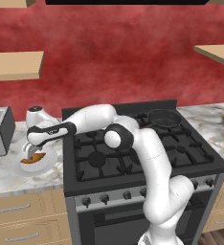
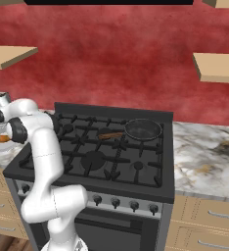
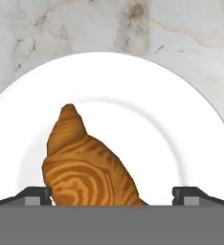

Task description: Pick the croissant and place it on the pan. Then turn on the stove to warm the croissant.

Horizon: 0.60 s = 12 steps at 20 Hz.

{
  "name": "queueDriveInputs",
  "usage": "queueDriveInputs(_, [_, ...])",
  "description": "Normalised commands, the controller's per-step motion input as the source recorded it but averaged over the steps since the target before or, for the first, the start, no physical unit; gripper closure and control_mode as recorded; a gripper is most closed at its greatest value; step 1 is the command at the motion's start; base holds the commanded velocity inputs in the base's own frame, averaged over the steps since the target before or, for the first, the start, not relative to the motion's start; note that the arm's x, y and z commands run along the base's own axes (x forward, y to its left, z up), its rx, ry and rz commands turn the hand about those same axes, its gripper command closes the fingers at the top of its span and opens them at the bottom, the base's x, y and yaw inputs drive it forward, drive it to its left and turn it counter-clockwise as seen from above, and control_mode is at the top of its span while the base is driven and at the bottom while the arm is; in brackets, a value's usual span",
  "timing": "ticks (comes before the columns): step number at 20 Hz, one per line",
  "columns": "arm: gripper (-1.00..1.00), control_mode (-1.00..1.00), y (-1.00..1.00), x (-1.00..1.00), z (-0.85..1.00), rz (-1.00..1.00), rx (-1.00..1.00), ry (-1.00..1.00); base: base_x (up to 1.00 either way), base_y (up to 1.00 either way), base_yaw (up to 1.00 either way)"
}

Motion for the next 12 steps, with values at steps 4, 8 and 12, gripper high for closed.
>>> queueDriveInputs(4, [-1.00,-1.00,0.00,0.00,-0.07,0.07,0.00,0.00,0.00,0.00,0.00])
queueDriveInputs(8, [-1.00,-1.00,0.00,0.00,-0.11,0.09,0.00,0.00,0.00,0.00,0.00])
queueDriveInputs(12, [-1.00,-1.00,0.00,0.00,-0.11,0.09,0.00,0.00,0.00,0.00,0.00])
